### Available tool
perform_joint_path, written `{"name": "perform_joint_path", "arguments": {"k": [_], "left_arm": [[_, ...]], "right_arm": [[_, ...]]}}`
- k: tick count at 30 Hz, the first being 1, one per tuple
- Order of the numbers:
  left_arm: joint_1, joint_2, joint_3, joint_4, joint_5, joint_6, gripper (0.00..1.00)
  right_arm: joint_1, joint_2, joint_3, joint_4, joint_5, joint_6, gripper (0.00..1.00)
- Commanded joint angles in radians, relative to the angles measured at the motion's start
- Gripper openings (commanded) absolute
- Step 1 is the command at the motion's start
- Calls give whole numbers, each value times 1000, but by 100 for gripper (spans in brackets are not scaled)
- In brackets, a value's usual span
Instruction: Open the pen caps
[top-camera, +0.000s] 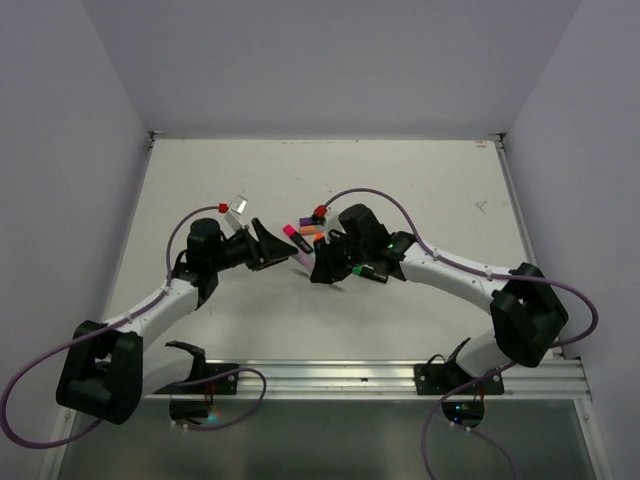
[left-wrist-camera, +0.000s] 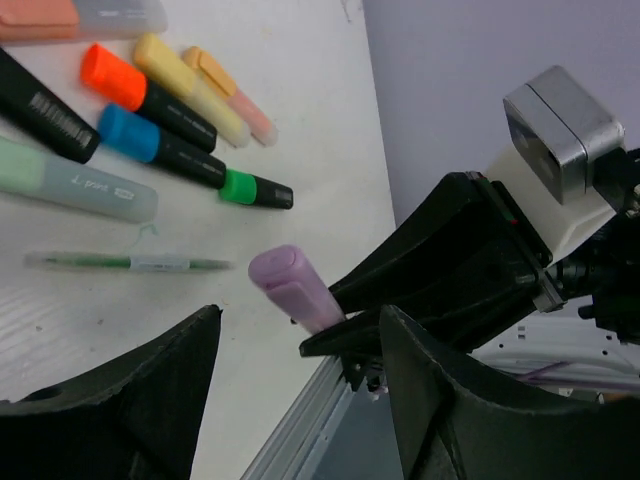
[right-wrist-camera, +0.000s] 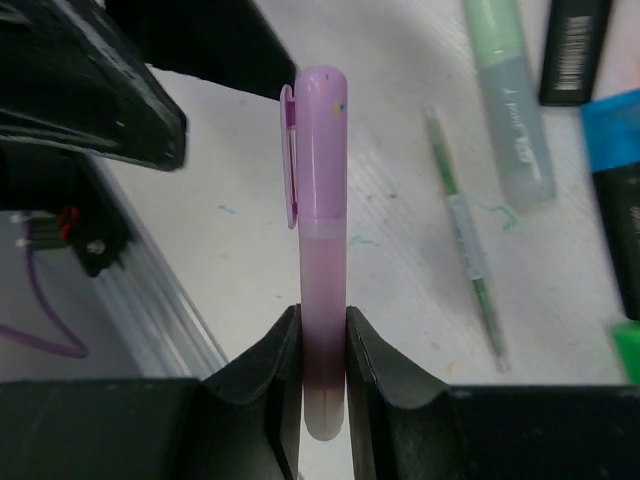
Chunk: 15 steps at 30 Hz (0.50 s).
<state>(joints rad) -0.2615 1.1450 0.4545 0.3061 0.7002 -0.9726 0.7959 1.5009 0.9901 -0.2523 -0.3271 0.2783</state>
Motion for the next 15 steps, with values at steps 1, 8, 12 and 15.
{"name": "perform_joint_path", "arguments": {"k": [1, 8, 12, 15], "left_arm": [[-15, -4, 1, 209, 96, -14, 68], [-16, -47, -85, 378, 122, -43, 66], [-16, -67, -102, 418, 131, -66, 45], [-15, -88, -106, 416, 130, -77, 42]], "right_arm": [[0, 1, 38, 142, -203, 119, 0], [0, 4, -25, 384, -375, 315, 0], [-6, 13, -57, 494, -403, 389, 0], [-18, 25, -103, 586, -435, 462, 0]]}}
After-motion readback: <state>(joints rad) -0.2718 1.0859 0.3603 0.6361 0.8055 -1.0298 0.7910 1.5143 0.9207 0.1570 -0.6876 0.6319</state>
